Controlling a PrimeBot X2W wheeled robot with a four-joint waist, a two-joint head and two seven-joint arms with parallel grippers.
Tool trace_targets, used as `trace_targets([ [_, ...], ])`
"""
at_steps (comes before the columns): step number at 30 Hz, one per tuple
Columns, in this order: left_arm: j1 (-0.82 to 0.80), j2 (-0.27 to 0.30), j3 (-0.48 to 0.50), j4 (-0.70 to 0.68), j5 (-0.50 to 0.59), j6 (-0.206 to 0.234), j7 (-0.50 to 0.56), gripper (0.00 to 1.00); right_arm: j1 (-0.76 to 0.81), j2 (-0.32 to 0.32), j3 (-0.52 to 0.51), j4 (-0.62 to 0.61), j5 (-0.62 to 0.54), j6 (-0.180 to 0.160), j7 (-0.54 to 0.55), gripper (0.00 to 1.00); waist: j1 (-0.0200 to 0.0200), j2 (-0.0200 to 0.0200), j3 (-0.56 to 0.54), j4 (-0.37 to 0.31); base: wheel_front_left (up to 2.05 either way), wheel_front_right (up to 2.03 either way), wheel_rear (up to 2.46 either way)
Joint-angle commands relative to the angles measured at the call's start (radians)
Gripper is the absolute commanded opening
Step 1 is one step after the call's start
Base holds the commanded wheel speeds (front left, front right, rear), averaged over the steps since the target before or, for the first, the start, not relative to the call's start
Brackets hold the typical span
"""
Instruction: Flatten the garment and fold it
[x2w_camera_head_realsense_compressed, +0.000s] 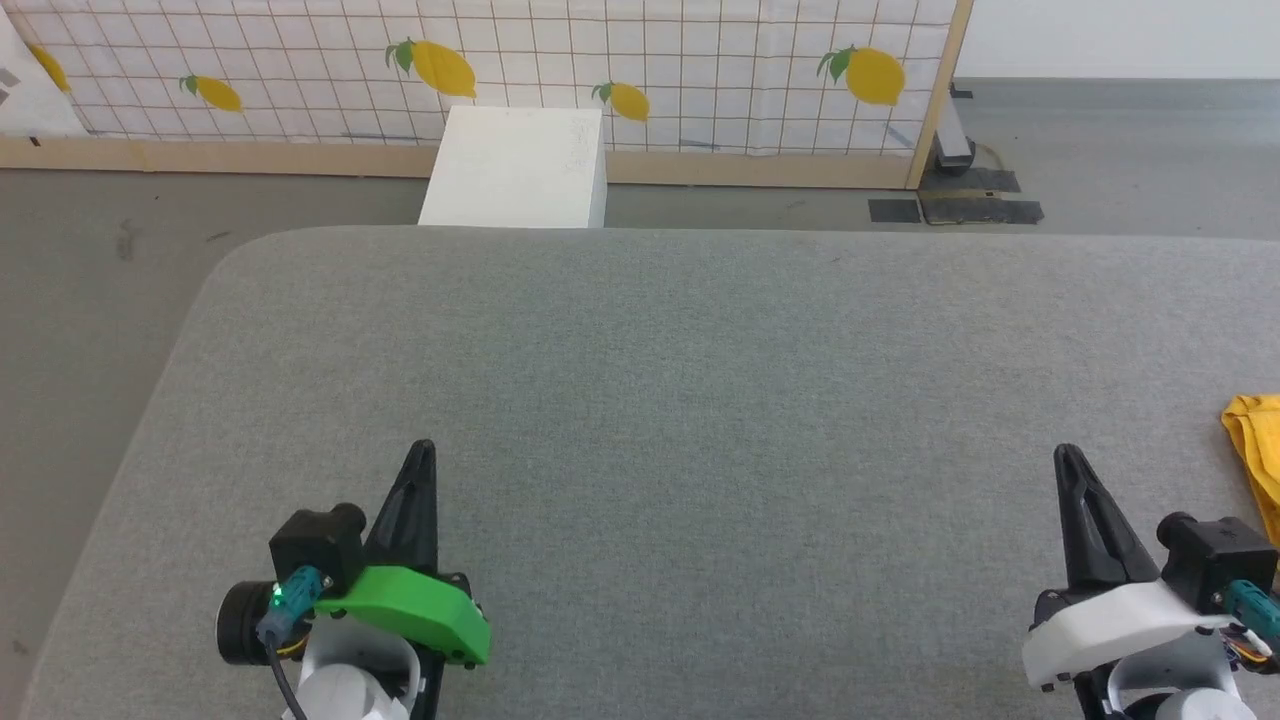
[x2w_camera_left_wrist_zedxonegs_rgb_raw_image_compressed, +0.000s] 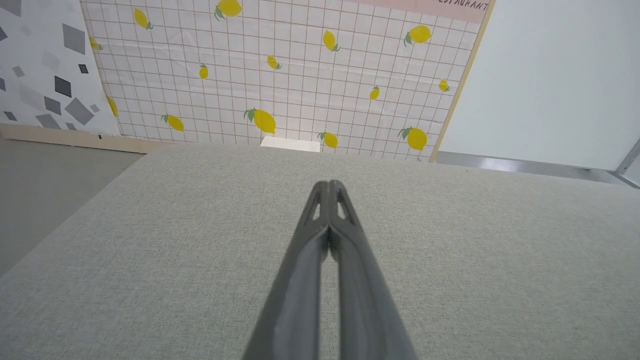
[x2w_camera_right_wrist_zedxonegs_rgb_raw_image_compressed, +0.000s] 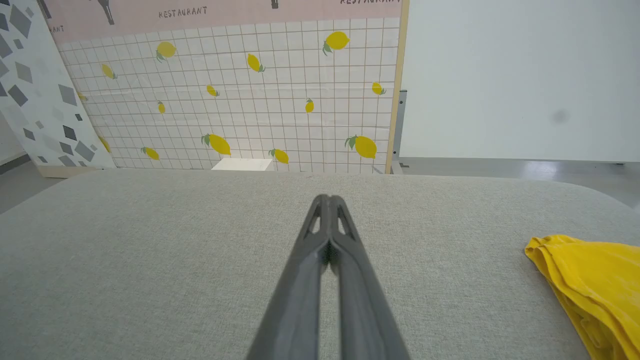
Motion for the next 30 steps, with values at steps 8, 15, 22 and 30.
trace_targets([
  [8, 0.024, -0.002, 0.01, -0.024, 0.027, 0.011, 0.019, 0.0, -0.006, 0.001, 0.012, -0.011, -0.013, 0.0, 0.01, 0.0, 0.0, 0.0, -0.001, -0.004, 0.0, 0.0, 0.0],
  [15, 0.03, -0.002, 0.015, -0.039, 0.041, 0.015, 0.034, 0.0, -0.007, 0.001, 0.019, -0.014, -0.019, -0.001, 0.018, 0.0, 0.0, 0.0, -0.001, -0.008, 0.0, 0.0, 0.0],
  [22, 0.036, -0.002, 0.02, -0.054, 0.055, 0.019, 0.048, 0.0, -0.009, 0.001, 0.027, -0.017, -0.024, -0.001, 0.025, 0.0, 0.0, 0.0, -0.002, -0.011, 0.0, 0.0, 0.0],
  [30, 0.042, -0.002, 0.026, -0.071, 0.071, 0.023, 0.064, 0.0, -0.01, 0.002, 0.035, -0.021, -0.031, -0.001, 0.034, 0.0, 0.0, 0.0, -0.003, -0.015, 0.0, 0.0, 0.0],
])
